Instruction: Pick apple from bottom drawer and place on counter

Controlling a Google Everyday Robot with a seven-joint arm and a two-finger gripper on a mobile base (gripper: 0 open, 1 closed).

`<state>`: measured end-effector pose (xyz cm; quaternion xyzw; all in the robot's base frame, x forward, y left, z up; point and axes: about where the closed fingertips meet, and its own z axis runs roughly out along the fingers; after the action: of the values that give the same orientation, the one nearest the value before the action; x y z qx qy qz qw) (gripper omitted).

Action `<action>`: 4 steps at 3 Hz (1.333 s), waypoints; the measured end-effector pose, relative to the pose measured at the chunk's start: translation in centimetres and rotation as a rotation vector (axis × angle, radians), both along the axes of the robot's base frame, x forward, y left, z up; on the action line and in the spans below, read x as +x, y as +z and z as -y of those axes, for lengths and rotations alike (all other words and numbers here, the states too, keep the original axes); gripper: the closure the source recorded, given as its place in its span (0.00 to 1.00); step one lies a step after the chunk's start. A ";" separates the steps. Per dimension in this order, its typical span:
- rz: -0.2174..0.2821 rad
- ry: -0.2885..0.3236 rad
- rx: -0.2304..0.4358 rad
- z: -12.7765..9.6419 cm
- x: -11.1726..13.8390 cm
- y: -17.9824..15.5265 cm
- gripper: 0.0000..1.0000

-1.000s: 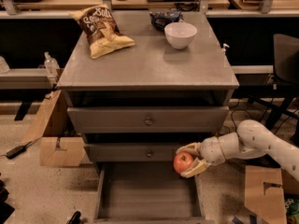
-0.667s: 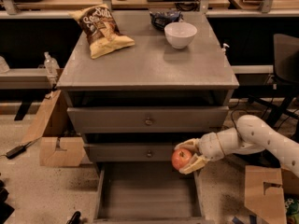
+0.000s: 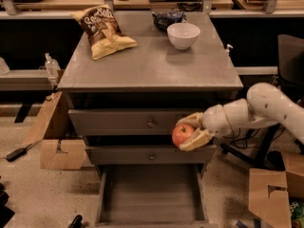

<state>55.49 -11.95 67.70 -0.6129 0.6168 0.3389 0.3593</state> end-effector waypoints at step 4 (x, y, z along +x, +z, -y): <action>0.254 -0.390 -0.012 0.4 10.2 26.6 1.00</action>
Offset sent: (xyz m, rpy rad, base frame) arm 0.0312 0.0056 0.2640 -0.1214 -0.2128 -0.1896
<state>65.66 -12.31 94.32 -0.5220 0.6753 0.1794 0.4892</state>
